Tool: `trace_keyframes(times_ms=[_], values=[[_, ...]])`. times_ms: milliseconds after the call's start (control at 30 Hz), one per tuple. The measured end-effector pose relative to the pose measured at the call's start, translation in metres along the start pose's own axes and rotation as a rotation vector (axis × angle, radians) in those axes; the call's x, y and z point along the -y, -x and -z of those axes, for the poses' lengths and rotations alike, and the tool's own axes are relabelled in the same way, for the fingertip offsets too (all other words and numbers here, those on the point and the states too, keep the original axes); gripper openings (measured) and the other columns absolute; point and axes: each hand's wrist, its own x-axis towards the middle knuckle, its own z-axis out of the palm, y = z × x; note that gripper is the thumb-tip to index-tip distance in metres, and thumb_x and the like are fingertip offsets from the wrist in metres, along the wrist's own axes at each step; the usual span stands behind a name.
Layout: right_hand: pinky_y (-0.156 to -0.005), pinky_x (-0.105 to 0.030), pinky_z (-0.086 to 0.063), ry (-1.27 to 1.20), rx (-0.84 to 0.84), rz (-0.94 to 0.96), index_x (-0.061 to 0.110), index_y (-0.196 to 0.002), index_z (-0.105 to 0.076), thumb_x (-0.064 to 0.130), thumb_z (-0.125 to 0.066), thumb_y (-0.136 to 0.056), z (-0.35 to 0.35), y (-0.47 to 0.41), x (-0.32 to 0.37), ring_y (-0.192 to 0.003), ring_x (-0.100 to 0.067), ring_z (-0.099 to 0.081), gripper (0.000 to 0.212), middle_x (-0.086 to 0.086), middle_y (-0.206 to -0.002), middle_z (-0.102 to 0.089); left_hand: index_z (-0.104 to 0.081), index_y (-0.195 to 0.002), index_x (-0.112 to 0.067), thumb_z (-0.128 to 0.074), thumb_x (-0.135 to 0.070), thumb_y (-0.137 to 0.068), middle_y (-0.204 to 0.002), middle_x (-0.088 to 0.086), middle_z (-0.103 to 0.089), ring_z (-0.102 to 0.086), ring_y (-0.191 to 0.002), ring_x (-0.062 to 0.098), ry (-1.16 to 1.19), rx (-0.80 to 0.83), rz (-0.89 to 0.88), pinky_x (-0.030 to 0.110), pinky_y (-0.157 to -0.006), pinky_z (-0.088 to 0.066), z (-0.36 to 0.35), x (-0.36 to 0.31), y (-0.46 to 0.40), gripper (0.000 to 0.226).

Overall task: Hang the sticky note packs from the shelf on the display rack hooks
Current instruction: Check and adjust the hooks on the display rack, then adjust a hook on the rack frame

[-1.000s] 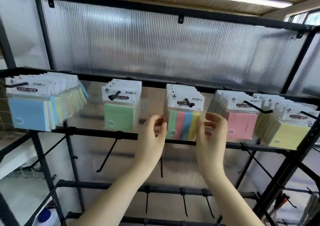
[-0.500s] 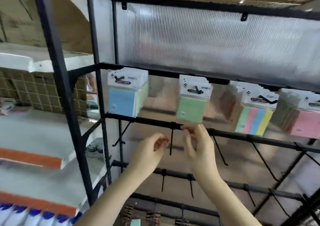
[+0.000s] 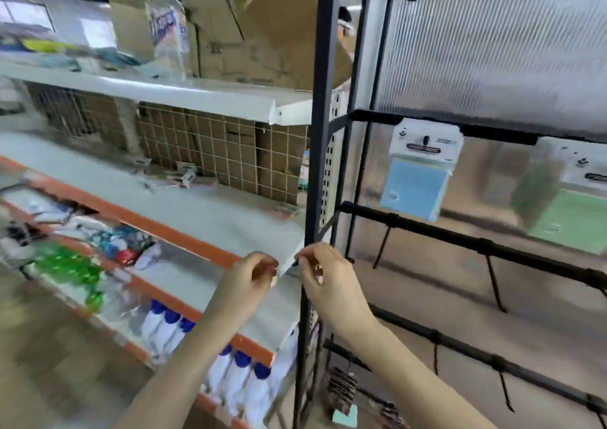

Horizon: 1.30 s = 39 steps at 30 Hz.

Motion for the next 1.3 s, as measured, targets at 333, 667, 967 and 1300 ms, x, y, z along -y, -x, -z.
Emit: trace_keyframes(times_ms=[333,667,967,1300], values=[[-0.077,-0.034,-0.048,-0.066,0.163,-0.095,0.009,-0.095,-0.063,0.014,-0.048,-0.096,-0.106,-0.066,-0.001,-0.087,-0.018,-0.059,0.015,-0.003,-0.095,-0.064,-0.062,-0.085,-0.025,-0.053,-0.008,-0.093,-0.082,-0.015,-0.066,-0.06,-0.076,-0.01,-0.061,-0.102,0.128,0.002,-0.065,-0.041,0.064,0.074,-0.028,0.021],[-0.073,-0.029,-0.04,-0.119,0.165,-0.222,0.005,-0.093,-0.066,0.008,-0.05,-0.092,-0.213,-0.165,-0.02,-0.088,-0.024,-0.061,0.016,-0.007,-0.094,-0.068,-0.061,-0.087,-0.024,-0.049,-0.007,-0.093,-0.073,-0.011,-0.062,-0.058,-0.064,-0.002,-0.155,-0.095,0.204,0.008,-0.057,-0.042,0.109,0.149,-0.123,0.022],[-0.069,-0.021,-0.034,-0.161,0.258,-0.248,0.008,-0.097,-0.065,0.009,-0.048,-0.093,-0.304,-0.238,-0.023,-0.093,-0.021,-0.059,0.017,-0.004,-0.099,-0.067,-0.067,-0.1,-0.013,-0.05,-0.005,-0.092,-0.09,0.0,-0.068,-0.06,-0.073,0.009,-0.248,-0.146,0.317,0.011,-0.064,-0.043,0.153,0.216,-0.185,0.021],[-0.075,-0.02,-0.037,-0.123,0.306,-0.297,0.01,-0.101,-0.063,0.01,-0.048,-0.093,-0.381,-0.288,-0.039,-0.096,-0.018,-0.058,0.017,-0.002,-0.103,-0.065,-0.065,-0.104,-0.017,-0.044,-0.009,-0.095,-0.101,-0.001,-0.067,-0.063,-0.087,0.015,-0.263,-0.115,0.352,0.027,-0.076,-0.051,0.186,0.285,-0.25,0.025]])
